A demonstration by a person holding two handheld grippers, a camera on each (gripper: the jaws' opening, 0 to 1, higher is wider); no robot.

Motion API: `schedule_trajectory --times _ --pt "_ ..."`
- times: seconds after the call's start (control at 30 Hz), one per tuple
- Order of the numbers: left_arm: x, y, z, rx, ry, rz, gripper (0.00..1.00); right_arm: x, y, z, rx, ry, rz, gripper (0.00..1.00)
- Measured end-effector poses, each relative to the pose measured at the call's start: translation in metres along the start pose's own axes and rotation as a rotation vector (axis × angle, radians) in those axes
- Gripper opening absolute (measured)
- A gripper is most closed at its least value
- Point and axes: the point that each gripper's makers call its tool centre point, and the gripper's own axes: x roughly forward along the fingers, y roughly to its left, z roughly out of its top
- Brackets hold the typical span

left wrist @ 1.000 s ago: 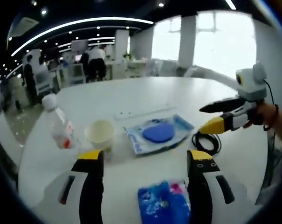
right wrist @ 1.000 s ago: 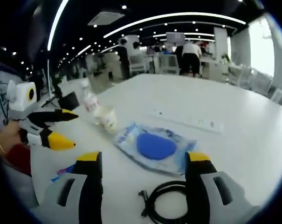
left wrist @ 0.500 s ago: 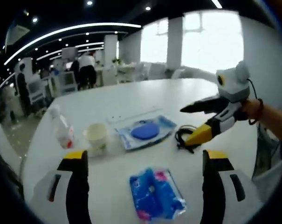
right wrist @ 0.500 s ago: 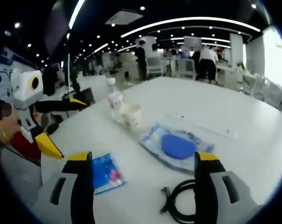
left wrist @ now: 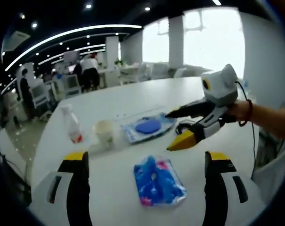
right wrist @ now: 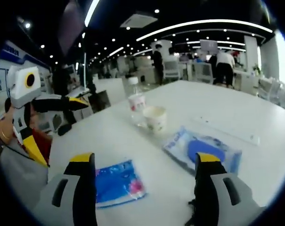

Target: Arrange the tabletop items into an orderly group along one side of the table until the central work area is clear of visible clutter.

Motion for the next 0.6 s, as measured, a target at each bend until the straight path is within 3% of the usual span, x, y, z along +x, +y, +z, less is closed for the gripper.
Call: schedule_trajectory --times 0.27,0.6 --pt "-0.016 0.01 -0.002 -0.056 -0.028 0.014 1.0 0.033 0.014 -0.009 -0.014 -0.012 0.069 0.81" --pt "-0.021 0.029 -0.012 -0.054 -0.03 0.06 0.99 0.059 0.019 -0.035 -0.079 0.007 0.117 0.66"
